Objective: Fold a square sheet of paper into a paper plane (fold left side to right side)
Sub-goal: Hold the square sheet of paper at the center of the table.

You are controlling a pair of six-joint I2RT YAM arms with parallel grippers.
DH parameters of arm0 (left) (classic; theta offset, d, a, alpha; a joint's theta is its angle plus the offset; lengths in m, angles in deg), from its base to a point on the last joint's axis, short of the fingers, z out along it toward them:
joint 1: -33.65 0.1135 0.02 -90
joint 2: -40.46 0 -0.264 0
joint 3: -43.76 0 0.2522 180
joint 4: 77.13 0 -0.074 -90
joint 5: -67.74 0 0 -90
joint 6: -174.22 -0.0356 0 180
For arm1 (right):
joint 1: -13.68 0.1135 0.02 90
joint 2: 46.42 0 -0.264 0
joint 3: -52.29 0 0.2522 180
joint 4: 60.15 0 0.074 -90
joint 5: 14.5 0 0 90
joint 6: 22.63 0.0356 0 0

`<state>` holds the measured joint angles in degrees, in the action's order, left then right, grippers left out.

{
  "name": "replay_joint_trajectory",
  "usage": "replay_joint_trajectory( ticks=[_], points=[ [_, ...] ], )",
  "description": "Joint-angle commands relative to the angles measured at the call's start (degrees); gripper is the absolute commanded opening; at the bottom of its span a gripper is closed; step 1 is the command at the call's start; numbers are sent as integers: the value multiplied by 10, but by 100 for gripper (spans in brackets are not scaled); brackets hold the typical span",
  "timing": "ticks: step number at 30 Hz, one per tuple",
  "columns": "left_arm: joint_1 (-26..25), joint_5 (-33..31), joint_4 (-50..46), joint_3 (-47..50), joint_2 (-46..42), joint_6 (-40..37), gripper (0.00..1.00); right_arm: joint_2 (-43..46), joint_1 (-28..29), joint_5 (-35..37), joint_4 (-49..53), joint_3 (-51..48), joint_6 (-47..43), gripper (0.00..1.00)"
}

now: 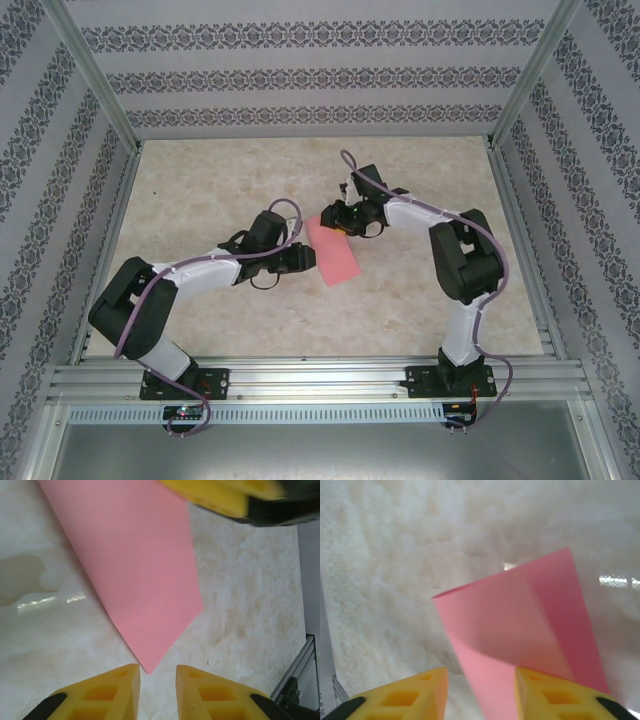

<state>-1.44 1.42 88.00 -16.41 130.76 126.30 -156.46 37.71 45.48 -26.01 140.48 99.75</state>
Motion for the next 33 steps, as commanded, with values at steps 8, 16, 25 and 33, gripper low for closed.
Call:
replay_joint_trajectory(
  ticks=[8,16,25,33],
  points=[
    [2,53,54,-40,70,22,27,114,-15,9,10,-129,-25,33],
    [1,70,62,-110,156,19,25,170,-17,44,35,-171,-32,31],
    [-1,64,43,-122,176,10,24,192,-9,27,36,-186,-20,27],
    [-5,62,27,-141,193,3,24,153,34,29,20,-194,5,20]
  ],
)
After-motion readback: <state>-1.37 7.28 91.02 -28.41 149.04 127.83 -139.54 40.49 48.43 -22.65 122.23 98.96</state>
